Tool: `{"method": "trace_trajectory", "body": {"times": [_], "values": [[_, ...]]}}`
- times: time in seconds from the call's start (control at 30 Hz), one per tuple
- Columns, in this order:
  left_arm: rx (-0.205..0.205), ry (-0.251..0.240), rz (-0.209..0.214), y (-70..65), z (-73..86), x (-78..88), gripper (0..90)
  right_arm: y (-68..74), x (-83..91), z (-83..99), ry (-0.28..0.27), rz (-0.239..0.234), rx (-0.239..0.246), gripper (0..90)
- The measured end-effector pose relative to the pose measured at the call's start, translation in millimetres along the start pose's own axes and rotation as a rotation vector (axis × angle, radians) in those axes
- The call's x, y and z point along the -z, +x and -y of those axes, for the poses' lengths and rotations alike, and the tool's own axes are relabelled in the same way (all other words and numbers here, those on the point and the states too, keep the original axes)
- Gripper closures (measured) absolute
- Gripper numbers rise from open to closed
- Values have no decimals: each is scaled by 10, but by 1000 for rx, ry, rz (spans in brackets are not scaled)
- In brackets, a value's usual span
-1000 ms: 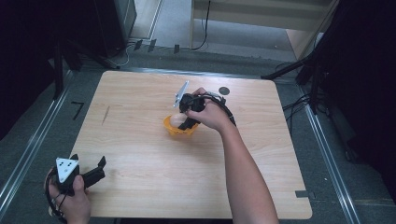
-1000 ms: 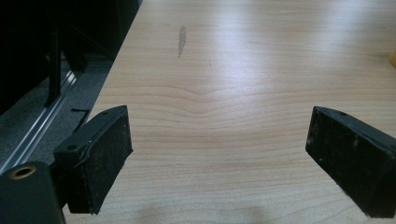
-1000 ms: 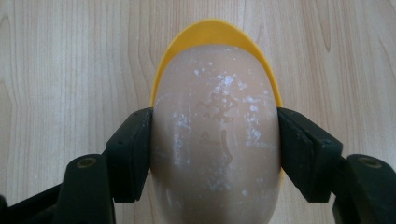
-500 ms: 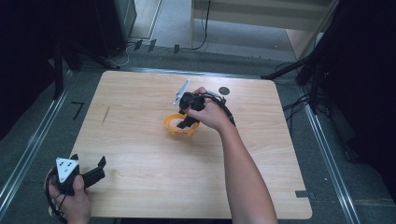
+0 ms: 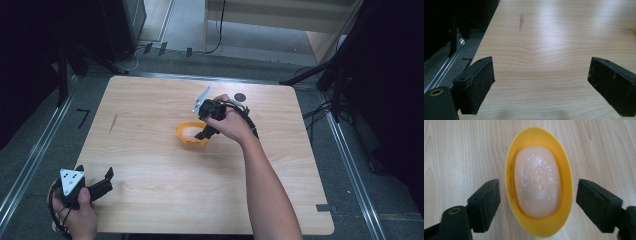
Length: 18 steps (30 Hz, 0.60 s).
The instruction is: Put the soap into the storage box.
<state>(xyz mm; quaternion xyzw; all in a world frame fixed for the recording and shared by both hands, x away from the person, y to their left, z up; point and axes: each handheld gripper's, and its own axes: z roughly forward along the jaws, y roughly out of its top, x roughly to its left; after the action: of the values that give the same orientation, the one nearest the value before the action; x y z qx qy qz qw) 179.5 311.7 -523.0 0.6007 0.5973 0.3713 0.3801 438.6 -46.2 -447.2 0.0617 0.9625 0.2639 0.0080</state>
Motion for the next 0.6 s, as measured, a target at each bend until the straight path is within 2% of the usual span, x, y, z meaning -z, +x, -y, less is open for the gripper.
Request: {"method": "trace_trajectory", "body": {"times": [0.17,0.33,0.5,0.6], "values": [[-4,4,0,-6,-1,-1,73,40,50,104,-24,10,-15,140],[-11,7,-4,-13,-3,-3,73,99,112,207,-38,28,-35,130],[-17,7,-5,-15,-4,-6,73,152,163,318,-46,29,-58,48],[-20,5,-6,-22,-3,-9,73,179,185,383,-53,34,-68,30]]}}
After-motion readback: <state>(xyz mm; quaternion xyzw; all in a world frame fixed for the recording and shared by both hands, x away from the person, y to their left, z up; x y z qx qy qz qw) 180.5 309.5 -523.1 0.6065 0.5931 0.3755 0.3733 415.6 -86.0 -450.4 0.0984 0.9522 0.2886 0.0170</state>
